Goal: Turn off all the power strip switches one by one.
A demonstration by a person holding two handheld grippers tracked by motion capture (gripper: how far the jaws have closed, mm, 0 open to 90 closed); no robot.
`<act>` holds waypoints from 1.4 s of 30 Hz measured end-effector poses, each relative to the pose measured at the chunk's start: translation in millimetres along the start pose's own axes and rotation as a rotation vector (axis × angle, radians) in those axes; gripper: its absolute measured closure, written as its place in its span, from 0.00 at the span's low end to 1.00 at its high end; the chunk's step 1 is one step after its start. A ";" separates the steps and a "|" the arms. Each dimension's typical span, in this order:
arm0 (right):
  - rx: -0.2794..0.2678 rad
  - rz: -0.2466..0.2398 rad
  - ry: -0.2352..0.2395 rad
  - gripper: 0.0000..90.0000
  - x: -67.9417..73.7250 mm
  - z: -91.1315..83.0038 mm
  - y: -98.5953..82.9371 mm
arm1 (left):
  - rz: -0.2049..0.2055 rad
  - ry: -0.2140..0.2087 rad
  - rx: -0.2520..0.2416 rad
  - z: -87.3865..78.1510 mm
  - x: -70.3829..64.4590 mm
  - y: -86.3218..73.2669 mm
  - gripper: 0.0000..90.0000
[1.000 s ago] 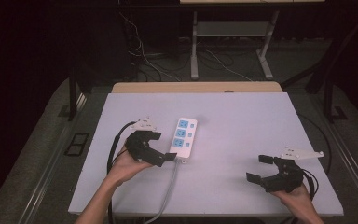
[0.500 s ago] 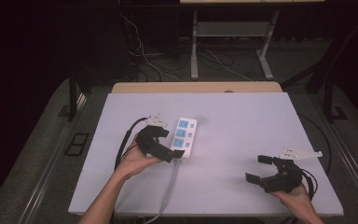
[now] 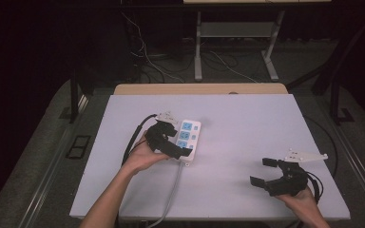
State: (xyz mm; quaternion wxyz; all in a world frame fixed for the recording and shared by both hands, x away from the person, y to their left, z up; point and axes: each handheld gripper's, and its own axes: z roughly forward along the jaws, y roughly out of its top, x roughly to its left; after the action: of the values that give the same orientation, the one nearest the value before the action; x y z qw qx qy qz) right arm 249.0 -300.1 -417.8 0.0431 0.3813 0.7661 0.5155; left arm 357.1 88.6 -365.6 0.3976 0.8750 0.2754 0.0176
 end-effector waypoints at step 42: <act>0.014 -0.013 0.006 0.00 0.2 1.7 -1.1 | 0.068 -0.041 0.121 41.6 21.4 13.5 0.99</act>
State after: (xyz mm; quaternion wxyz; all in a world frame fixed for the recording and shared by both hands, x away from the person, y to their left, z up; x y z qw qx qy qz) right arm 249.1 -298.8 -419.4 0.0414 0.3751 0.7723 0.5111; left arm 391.9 63.5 -388.5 0.3486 0.9065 0.2380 -0.0033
